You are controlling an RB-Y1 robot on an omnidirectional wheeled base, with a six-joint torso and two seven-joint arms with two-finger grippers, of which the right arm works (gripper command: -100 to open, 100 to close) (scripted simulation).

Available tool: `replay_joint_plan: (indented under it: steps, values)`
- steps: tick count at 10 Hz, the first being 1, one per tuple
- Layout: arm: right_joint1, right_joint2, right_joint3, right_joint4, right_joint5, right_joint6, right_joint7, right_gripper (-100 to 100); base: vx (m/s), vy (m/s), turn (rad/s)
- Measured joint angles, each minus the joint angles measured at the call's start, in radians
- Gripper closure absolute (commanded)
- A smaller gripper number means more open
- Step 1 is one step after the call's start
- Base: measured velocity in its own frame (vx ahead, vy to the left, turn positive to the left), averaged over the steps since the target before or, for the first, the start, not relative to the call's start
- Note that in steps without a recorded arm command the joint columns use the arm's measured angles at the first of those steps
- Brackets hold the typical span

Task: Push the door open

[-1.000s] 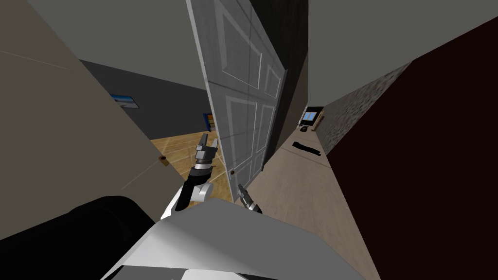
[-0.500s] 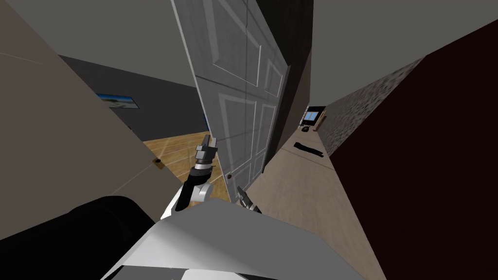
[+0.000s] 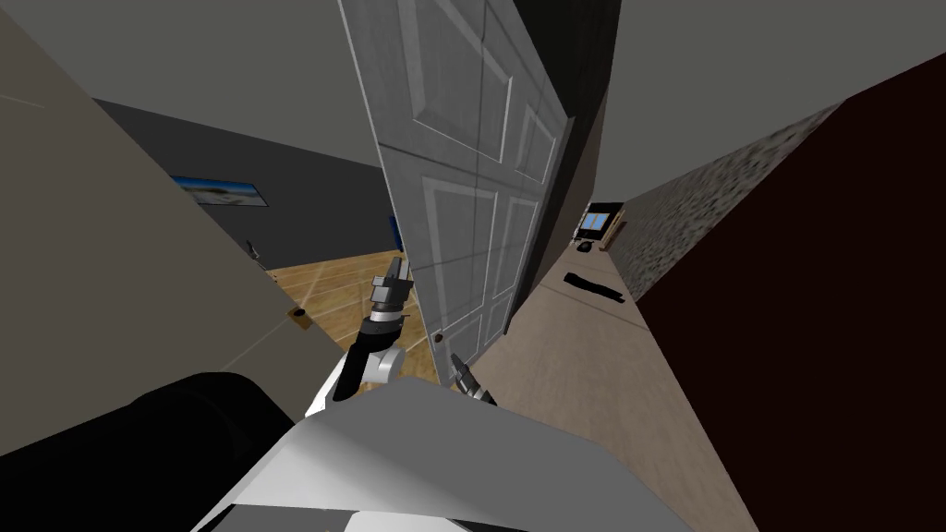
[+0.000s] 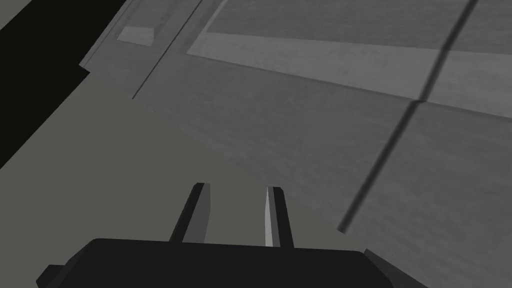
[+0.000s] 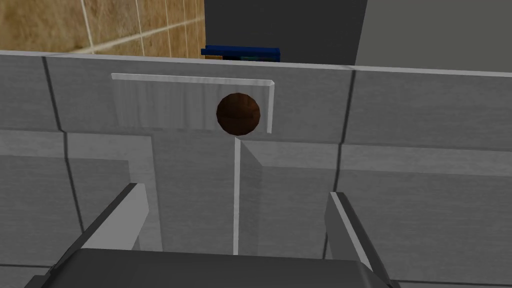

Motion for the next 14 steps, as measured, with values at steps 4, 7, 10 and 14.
replay_joint_plan:
  steps: [4,7,10,14]
  values:
    - [0.000,0.009,-0.010,0.015,0.002,-0.006,0.005,100,0.063,0.095,0.014]
    - [0.000,0.009,-0.009,0.015,0.002,-0.006,0.004,100,-0.016,-0.023,0.002]
    - [0.000,0.008,-0.009,0.015,0.002,-0.006,0.004,-100,-0.015,0.023,-0.035]
    - [0.002,0.035,-0.088,0.044,-0.009,-0.001,0.026,-100,-0.094,0.133,-0.097]
